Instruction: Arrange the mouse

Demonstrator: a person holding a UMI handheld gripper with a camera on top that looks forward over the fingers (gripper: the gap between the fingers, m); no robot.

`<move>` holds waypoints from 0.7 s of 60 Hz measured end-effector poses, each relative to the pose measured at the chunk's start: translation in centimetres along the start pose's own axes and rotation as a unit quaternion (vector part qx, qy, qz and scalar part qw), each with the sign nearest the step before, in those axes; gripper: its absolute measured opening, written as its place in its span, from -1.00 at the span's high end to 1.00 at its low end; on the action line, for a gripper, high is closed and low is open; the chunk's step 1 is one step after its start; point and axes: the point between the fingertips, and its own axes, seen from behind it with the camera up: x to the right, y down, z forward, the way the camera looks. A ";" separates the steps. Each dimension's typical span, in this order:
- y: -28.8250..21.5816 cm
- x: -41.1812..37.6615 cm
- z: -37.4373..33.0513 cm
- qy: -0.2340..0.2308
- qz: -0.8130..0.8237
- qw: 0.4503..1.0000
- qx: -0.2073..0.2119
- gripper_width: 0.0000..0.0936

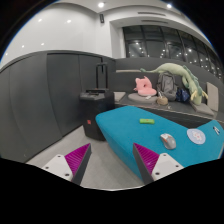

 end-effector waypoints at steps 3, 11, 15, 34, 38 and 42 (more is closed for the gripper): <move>0.3 0.5 0.0 0.010 0.006 1.000 -0.006 -0.82; 1.0 4.4 1.6 0.041 0.017 0.999 -0.016 -0.82; 1.8 5.3 1.8 0.061 0.025 0.998 -0.018 -0.82; 4.6 15.5 2.7 0.170 0.053 0.984 -0.026 -0.82; 5.3 17.4 3.0 0.185 0.065 0.980 -0.030 -0.82; 5.7 18.8 3.1 0.203 0.070 0.976 -0.033 -0.82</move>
